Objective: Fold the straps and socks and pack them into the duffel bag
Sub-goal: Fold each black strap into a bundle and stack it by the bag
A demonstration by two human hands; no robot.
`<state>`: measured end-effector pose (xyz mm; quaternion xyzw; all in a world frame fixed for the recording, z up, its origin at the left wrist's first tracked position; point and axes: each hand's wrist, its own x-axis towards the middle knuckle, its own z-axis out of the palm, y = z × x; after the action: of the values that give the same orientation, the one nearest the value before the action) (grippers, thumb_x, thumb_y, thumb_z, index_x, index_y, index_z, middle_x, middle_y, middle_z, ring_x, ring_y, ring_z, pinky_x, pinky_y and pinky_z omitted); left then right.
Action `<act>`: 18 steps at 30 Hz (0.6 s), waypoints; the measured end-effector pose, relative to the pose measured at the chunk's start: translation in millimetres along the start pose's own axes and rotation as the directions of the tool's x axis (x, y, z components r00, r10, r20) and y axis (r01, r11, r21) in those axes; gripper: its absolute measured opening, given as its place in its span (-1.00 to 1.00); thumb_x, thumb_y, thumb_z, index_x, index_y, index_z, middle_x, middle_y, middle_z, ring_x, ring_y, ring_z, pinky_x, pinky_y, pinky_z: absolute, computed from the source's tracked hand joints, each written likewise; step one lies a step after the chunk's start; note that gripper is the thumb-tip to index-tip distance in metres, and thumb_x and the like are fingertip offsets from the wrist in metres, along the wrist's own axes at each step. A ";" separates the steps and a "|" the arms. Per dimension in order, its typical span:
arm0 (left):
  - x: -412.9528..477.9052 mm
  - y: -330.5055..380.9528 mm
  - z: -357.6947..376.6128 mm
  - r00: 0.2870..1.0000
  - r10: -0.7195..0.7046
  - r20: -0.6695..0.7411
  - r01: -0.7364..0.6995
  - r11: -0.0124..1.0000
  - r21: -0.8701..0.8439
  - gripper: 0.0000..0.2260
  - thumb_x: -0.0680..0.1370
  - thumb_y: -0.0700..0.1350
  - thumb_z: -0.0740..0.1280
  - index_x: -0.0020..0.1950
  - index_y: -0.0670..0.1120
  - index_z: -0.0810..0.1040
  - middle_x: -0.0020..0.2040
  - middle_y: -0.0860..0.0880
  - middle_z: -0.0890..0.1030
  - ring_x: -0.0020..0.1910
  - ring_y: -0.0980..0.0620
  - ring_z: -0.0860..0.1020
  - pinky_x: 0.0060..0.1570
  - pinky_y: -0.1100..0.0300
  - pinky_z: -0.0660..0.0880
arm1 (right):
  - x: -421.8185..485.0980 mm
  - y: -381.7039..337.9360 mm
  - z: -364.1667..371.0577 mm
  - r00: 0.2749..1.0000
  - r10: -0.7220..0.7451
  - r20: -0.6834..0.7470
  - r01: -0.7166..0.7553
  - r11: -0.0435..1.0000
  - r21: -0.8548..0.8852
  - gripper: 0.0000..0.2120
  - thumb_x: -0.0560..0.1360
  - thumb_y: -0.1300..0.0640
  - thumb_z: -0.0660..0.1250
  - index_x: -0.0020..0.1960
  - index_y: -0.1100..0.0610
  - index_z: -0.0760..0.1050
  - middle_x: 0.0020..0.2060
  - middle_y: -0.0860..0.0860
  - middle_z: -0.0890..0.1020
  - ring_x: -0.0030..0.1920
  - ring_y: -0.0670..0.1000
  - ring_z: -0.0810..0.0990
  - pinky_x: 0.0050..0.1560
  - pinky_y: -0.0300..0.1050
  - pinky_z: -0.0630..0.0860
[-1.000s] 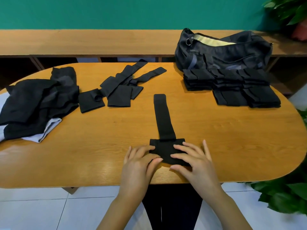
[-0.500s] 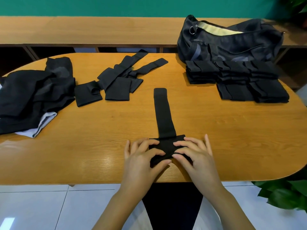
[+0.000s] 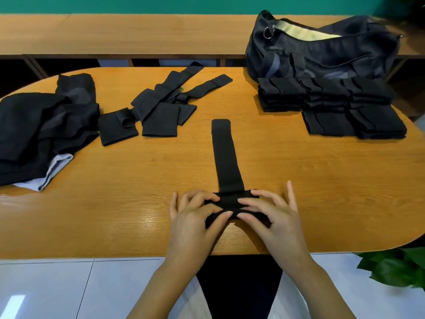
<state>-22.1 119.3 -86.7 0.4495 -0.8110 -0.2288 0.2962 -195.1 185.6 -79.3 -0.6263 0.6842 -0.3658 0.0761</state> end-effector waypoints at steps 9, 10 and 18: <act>-0.1 4.2 -5.9 1.000 -0.011 0.002 0.011 0.999 -0.032 -0.69 0.46 0.30 0.24 -0.05 0.16 0.64 -0.01 0.28 0.61 0.25 0.14 0.43 0.43 -0.23 0.04 | 5.4 0.8 3.3 0.999 0.050 -0.015 -0.048 0.995 0.086 -0.75 0.49 -0.26 0.21 0.11 -0.22 0.46 -0.18 -0.30 0.64 0.15 -0.37 0.46 0.54 0.01 -0.13; 0.2 4.8 -5.9 1.000 -0.014 -0.003 0.014 1.000 -0.028 -0.70 0.46 0.29 0.24 -0.05 0.16 0.64 -0.04 0.28 0.61 0.24 0.14 0.44 0.42 -0.23 0.04 | 5.7 0.3 3.2 0.998 0.056 -0.021 -0.054 0.994 0.100 -0.76 0.48 -0.25 0.23 0.09 -0.22 0.46 -0.20 -0.31 0.63 0.14 -0.35 0.48 0.54 0.00 -0.13; 3.7 8.0 -5.2 0.997 -0.034 -0.075 0.031 0.999 -0.035 -0.67 0.49 0.23 0.24 0.15 0.13 0.58 -0.18 0.30 0.51 0.09 0.24 0.46 0.46 -0.15 0.05 | 4.2 0.4 -4.1 0.999 0.048 0.013 -0.048 0.997 0.059 -0.59 0.44 -0.33 0.26 0.25 -0.28 0.40 -0.05 -0.41 0.57 0.29 -0.33 0.37 0.54 -0.03 -0.24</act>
<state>-24.8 119.5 -76.9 0.4659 -0.7879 -0.2302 0.3305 -198.6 183.5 -75.1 -0.6092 0.6875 -0.3804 0.1072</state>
